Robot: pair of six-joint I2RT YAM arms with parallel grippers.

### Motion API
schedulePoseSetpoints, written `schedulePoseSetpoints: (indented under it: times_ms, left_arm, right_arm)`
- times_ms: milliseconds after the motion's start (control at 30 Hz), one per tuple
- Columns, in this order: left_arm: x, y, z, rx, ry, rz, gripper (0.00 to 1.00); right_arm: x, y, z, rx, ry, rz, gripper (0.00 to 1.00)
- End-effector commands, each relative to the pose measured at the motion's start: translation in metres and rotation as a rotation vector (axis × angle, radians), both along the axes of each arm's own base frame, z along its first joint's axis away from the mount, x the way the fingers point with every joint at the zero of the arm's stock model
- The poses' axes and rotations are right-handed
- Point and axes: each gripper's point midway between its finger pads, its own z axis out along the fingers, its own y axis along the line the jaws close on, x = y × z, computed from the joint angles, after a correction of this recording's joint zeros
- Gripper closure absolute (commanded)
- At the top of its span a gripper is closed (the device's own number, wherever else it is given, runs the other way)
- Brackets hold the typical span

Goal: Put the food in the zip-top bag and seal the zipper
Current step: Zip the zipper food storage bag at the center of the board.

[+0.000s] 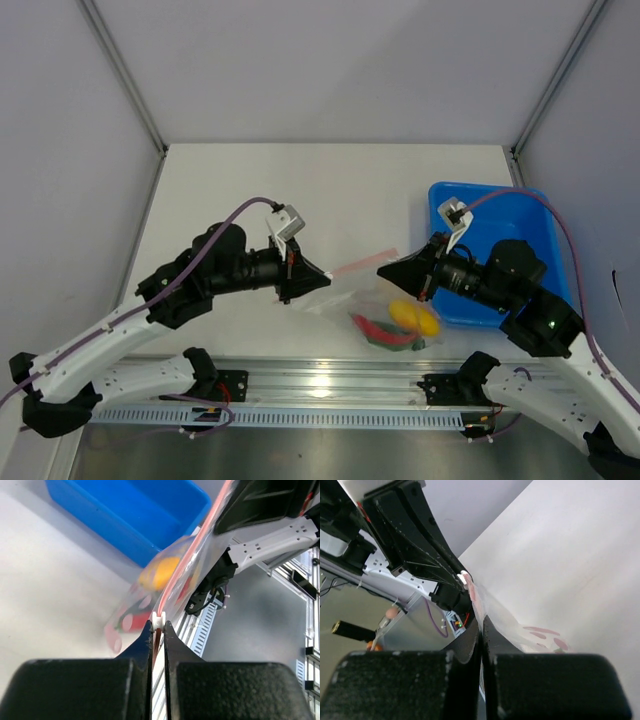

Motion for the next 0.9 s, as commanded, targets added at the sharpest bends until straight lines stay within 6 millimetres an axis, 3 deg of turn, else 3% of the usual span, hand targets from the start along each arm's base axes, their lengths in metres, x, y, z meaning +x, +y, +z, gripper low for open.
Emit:
schedulePoseSetpoints:
  times_ms: [0, 433, 567, 767, 800, 833, 867]
  left_arm:
    - [0.005, 0.028, -0.026, 0.098, 0.030, 0.103, 0.99]
    - [-0.004, 0.079, -0.047, 0.133, 0.075, 0.268, 0.99]
    - [-0.005, 0.090, -0.057, 0.154, 0.090, 0.304, 0.99]
    - [0.002, 0.106, -0.052, 0.127, 0.081, 0.403, 0.98]
    - [0.004, 0.109, -0.050, 0.124, 0.079, 0.427, 0.92]
    - [0.005, 0.112, -0.049, 0.111, 0.087, 0.454, 0.71]
    - [0.006, 0.117, -0.046, 0.093, 0.079, 0.478, 0.62]
  right_arm:
    - [0.006, -0.024, 0.044, 0.056, -0.121, -0.107, 1.00]
    - [0.008, -0.048, 0.055, 0.033, -0.150, -0.206, 1.00]
    - [0.002, -0.046, 0.052, 0.040, -0.126, -0.184, 1.00]
    - [0.002, -0.030, 0.030, 0.023, -0.041, -0.124, 1.00]
    - [0.002, -0.026, 0.027, 0.025, -0.027, -0.108, 1.00]
    - [0.004, -0.021, 0.022, 0.022, -0.007, -0.101, 1.00]
    - [0.008, -0.016, 0.016, 0.020, 0.021, -0.095, 1.00]
